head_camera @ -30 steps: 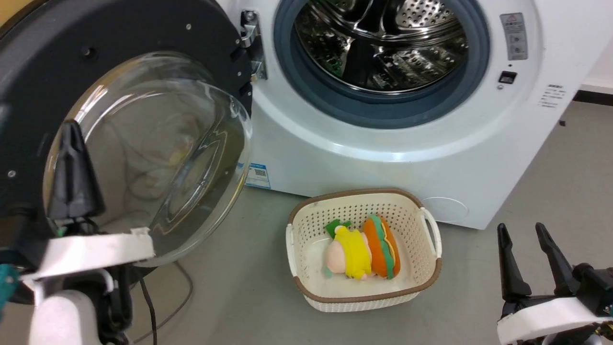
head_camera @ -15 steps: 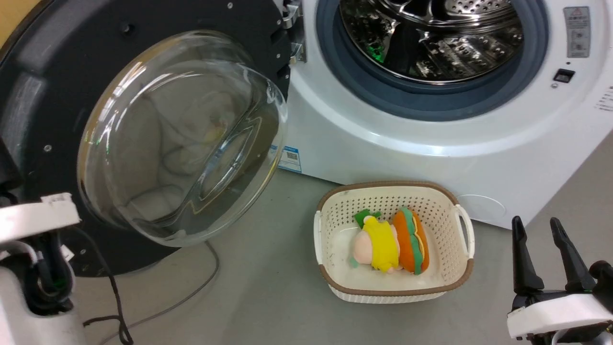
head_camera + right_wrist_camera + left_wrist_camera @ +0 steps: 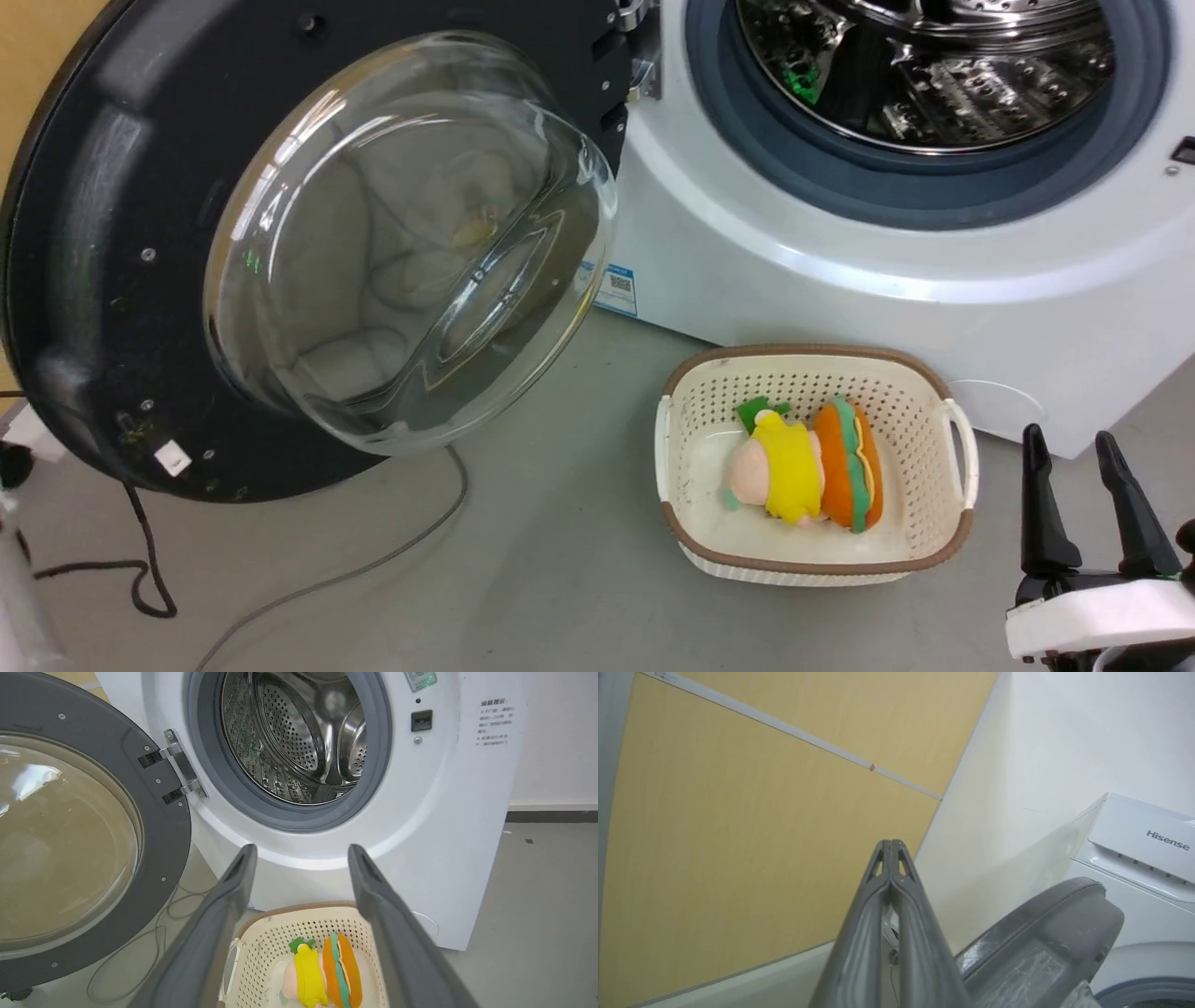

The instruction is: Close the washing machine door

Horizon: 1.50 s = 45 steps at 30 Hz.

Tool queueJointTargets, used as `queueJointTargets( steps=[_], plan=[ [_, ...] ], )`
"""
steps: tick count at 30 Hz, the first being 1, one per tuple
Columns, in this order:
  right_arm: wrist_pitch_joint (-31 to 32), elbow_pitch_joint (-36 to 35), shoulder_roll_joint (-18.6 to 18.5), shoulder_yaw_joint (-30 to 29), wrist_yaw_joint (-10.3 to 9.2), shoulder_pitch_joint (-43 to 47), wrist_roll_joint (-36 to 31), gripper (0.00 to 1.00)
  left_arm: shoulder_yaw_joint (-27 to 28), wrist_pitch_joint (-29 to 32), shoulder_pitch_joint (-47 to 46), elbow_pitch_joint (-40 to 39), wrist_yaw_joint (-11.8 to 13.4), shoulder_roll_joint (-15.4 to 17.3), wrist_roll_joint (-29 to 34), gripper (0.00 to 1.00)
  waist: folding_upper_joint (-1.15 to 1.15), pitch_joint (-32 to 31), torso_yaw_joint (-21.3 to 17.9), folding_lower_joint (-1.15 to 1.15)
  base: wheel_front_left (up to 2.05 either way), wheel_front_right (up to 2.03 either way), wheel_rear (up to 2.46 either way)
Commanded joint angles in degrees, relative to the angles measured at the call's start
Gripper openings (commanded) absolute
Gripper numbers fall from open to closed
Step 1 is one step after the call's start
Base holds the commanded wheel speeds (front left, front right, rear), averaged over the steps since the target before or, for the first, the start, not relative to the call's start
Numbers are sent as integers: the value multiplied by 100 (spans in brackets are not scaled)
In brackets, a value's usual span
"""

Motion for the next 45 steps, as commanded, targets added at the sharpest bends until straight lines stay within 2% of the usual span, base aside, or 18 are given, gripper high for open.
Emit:
queueJointTargets(
  steps=[1, 8, 17, 23, 32, 36, 37, 45],
  plan=[
    [-60, 26, 14, -43, 3, -99, 58, 100, 93, 118, -188, 134, -32, 73, -194, 0, 0, 35, 41, 0, 0, 0, 0],
    [-143, 92, 15, -121, 3, -128, 173, 100, 218, 1352, -486, 933, 124, 368, -1000, 0, 0, 142, 159, 0, 0, 0, 0],
    [-250, 185, 17, -231, 4, -177, 357, 100, 52, 2697, -595, 1378, -69, 591, -1826, 0, 0, 271, 299, 0, 0, 0, 0],
    [-322, 202, 18, -269, 4, -218, 451, 100, -84, 3336, -576, 1443, -163, 695, -2317, 0, 0, 360, 365, 0, 0, 0, 0],
    [-429, 223, 20, -405, 4, -221, 570, 100, -631, 4462, -193, 587, -238, 715, -3522, 0, 0, 452, 555, 0, 0, 0, 0],
    [-477, 252, 20, -465, 4, -207, 638, 100, -850, 4827, 108, 33, -264, 766, -4055, 0, 0, 448, 656, 0, 0, 0, 0],
    [-486, 258, 20, -495, 5, -192, 666, 100, -1082, 4982, 401, -410, -269, 766, -4253, 0, 0, 412, 703, 0, 0, 0, 0],
    [-486, 280, 20, -468, 5, -138, 706, 100, -1667, 5159, 1009, -1469, -270, 591, -4615, 0, 0, 290, 743, 0, 0, 0, 0]
  ],
)
